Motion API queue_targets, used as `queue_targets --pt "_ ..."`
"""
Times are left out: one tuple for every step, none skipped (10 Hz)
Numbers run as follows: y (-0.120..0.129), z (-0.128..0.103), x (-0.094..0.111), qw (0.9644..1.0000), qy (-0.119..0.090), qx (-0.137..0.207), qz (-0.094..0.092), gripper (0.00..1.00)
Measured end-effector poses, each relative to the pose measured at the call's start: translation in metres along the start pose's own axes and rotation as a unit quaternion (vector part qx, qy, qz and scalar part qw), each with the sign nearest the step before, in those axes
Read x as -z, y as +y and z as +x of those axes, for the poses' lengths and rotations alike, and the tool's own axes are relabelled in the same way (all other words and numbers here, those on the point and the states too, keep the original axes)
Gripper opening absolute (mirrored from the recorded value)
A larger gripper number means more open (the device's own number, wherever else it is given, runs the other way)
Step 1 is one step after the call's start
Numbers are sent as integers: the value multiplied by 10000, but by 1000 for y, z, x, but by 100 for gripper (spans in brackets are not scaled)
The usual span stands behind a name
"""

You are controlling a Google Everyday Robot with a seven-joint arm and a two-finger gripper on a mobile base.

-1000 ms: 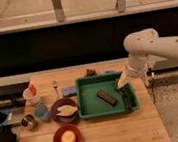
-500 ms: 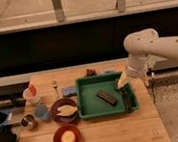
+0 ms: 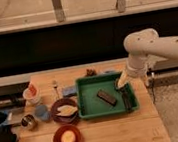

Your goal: Place eraser in tray

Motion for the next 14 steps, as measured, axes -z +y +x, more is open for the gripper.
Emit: queue_targets --pt "0 0 0 10000 0 0 1 80" --pt "0 0 0 10000 -1 0 0 80" --pt "0 0 1 10000 -7 38 0 80" --pt "0 -1 4 9999 -58 139 41 80" --pt "4 -5 7 9995 -119 285 81 80" --pt "21 -10 6 9985 -157 510 77 80" --pt "34 -14 1 9974 -154 698 100 80" --pt "51 -18 -6 9957 -128 909 123 80" --pt "83 -24 -21 9900 -40 1396 187 80" --pt "102 -23 -29 9852 33 1697 217 80" --pt "114 -21 -33 9797 43 1988 264 80" --pt "118 -21 -36 9772 44 2102 295 80" --pt "117 -21 -35 9771 35 2104 306 80" --pt "117 -21 -36 9772 35 2102 309 80"
